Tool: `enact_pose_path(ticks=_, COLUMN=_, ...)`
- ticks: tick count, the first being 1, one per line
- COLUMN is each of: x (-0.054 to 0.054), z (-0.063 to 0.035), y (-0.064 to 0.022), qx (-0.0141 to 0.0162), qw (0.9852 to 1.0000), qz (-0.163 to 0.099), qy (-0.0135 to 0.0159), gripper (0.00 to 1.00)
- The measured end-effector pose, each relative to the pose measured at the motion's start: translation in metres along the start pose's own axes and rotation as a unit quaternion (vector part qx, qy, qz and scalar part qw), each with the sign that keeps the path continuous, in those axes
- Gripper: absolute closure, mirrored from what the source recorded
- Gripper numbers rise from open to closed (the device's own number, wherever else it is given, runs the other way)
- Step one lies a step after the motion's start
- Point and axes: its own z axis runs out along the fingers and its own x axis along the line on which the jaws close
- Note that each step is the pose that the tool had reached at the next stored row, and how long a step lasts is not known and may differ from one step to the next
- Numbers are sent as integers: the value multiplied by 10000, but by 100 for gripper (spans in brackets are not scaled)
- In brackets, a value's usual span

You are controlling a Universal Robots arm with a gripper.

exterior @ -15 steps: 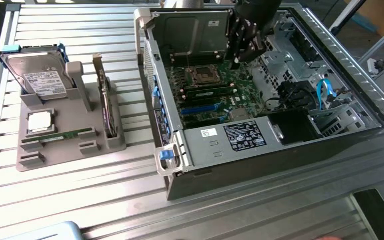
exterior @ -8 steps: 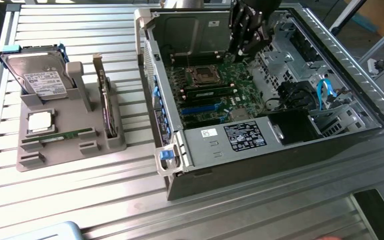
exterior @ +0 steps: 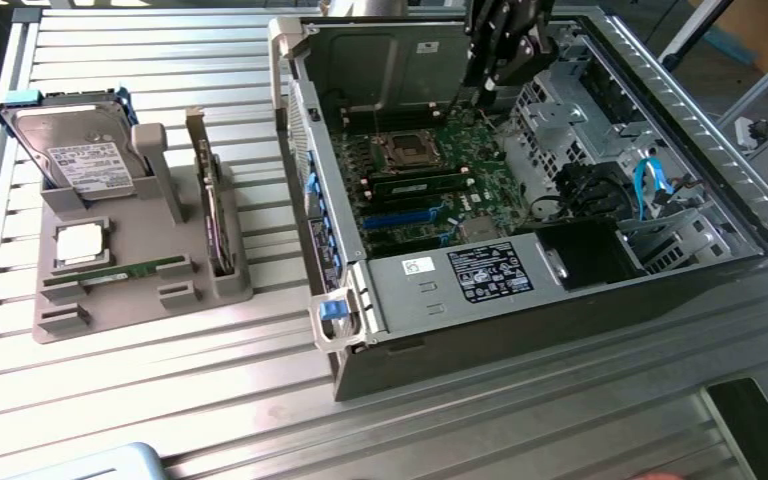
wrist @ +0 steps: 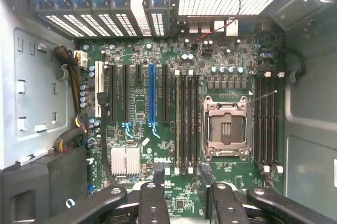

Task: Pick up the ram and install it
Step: 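Insert the ram into the slot, then press down the ram until it locks into place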

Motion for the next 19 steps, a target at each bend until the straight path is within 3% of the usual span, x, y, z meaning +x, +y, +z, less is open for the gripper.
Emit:
enact_pose_path(ticks=5, x=0, z=-7, y=0, qx=-1, qw=10000, qz=0, qy=2, gripper=62)
enact_pose_path(ticks=11, x=2, z=-93, y=2, qx=0, qw=10000, qz=0, qy=0, gripper=62)
enact_pose_path(ticks=19, x=1, z=-96, y=2, qx=0, qw=10000, qz=0, qy=1, gripper=62)
